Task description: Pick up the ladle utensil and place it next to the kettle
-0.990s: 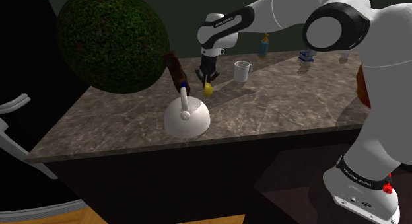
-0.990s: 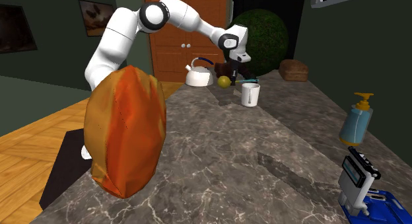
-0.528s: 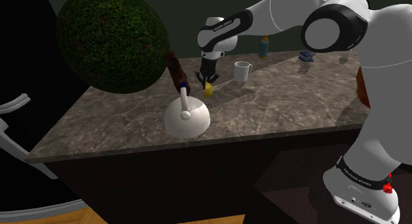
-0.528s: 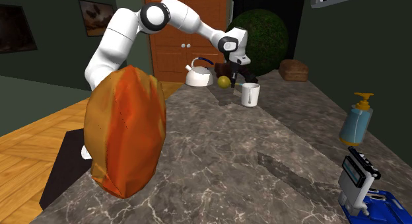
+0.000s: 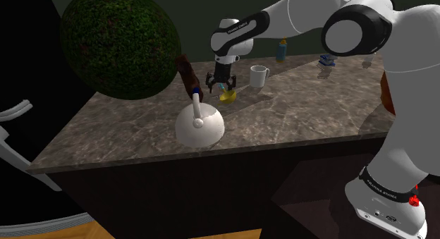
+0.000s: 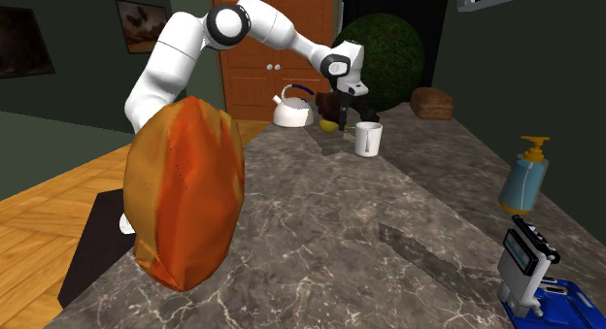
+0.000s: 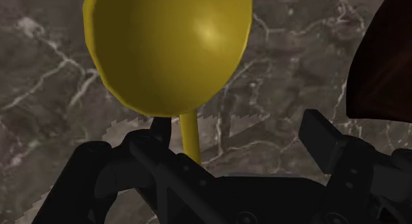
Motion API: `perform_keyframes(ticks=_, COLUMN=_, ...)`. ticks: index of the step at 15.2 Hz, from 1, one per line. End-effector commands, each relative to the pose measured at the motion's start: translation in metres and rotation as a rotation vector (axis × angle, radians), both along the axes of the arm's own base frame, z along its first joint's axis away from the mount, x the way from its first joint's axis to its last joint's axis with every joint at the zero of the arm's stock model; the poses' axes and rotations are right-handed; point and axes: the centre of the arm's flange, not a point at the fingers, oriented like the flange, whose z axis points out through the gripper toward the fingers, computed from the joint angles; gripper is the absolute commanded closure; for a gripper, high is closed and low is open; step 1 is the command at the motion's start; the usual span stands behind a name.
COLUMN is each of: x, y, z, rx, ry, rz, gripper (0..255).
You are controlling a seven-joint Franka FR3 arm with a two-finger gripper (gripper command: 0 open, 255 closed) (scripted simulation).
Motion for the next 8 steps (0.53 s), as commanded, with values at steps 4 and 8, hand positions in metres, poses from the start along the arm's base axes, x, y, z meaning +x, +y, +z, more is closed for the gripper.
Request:
perform_keyframes(ticks=4, x=-0.002, y=-0.009, z=0.049, rx=0.0, ry=0.0, rz=0.0, gripper=0)
perform_keyframes(ticks=8, x=-0.002, y=-0.009, z=0.049, rx=0.0, ry=0.0, rz=0.0, gripper=0)
